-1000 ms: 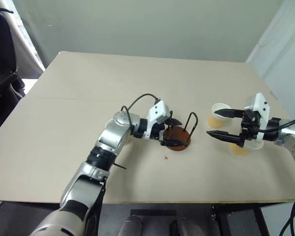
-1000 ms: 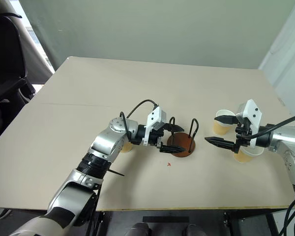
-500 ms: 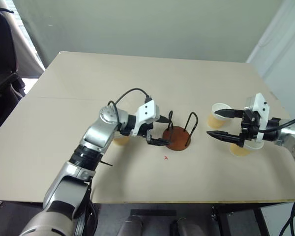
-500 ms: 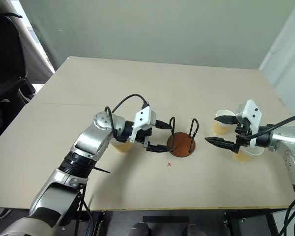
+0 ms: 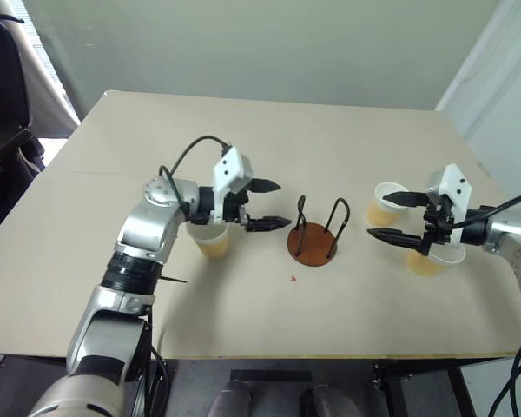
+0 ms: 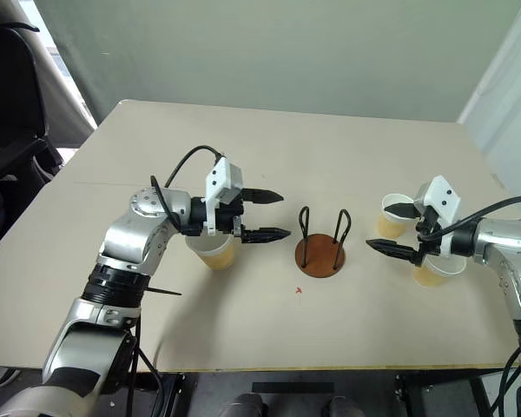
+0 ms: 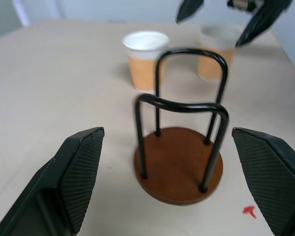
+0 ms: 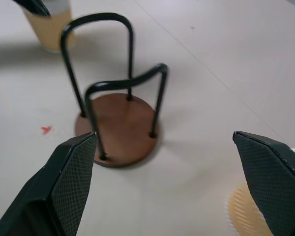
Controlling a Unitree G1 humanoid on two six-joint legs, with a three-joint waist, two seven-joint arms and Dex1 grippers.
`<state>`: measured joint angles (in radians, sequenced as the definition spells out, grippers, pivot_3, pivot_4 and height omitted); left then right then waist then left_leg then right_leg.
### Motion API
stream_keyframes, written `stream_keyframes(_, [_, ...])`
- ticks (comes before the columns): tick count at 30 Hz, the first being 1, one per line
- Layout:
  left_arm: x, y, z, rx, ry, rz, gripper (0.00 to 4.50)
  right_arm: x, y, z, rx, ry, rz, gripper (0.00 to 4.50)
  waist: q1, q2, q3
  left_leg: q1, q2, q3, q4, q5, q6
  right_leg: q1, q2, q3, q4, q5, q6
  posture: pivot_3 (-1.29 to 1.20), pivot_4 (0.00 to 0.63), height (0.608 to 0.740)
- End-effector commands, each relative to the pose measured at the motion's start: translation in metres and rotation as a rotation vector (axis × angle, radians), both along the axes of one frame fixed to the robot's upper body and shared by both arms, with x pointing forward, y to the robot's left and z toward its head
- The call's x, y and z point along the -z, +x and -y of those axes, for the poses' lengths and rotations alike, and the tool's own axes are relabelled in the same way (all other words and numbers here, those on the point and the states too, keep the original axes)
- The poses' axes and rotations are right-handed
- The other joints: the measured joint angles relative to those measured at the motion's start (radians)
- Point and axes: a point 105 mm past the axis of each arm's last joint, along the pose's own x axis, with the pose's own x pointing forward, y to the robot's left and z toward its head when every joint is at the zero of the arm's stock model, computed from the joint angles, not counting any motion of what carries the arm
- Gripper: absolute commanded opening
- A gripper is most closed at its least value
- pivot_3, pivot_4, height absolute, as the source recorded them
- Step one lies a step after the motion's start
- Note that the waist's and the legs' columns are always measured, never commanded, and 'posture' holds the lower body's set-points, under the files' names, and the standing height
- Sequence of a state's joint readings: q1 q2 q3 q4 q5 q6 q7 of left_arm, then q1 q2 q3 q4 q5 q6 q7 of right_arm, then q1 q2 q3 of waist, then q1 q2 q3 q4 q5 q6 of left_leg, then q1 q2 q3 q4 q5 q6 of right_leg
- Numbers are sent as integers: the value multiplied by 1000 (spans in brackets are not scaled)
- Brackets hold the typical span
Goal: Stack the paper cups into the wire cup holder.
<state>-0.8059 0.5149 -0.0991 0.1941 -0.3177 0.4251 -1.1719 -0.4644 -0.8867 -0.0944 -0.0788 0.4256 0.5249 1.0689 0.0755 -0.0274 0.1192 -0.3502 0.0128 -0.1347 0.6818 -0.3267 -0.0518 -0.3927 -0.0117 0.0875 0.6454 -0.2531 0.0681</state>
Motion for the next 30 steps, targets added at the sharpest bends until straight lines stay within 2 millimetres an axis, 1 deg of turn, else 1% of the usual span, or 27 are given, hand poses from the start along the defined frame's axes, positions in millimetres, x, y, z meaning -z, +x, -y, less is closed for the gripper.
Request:
stream_keyframes(1, [-22,-5,0,9,-43,61,4458,-13,7,6,24,-42,50,4500,-1,0,0,0,0,0,0,0,0,0,0,0,0,0,0,0,150,740])
stream_keyframes(5, [-21,-6,0,5,-43,58,4458,-14,15,10,50,-68,53,4500,0,0,0,0,0,-1,0,0,0,0,0,0,0,0,0,0,150,740])
stream_keyframes(10, [-22,-7,1,3,-49,56,4458,-11,19,15,66,-123,46,4500,0,0,0,0,0,-2,-1,0,0,0,0,0,0,0,0,0,150,740])
stream_keyframes(14, [-21,-7,1,3,-50,54,4458,-3,23,25,89,-207,46,4500,1,0,0,0,0,-2,-1,0,0,0,-1,0,0,0,0,0,150,740])
stream_keyframes(20, [-21,-6,2,5,-47,53,4458,2,27,31,105,-266,54,4500,0,0,0,0,0,-2,-1,0,0,-1,-1,0,0,0,0,0,150,740])
stream_keyframes(24, [-21,-6,2,4,-45,54,4458,2,30,32,107,-273,61,4500,0,0,0,0,0,-3,-1,0,0,-1,-1,0,0,0,0,0,150,740])
stream_keyframes(30, [-21,-5,2,1,-46,55,4458,4,40,33,127,-293,73,4500,0,1,0,0,0,-4,-1,0,0,-1,-1,0,0,0,-1,0,150,740])
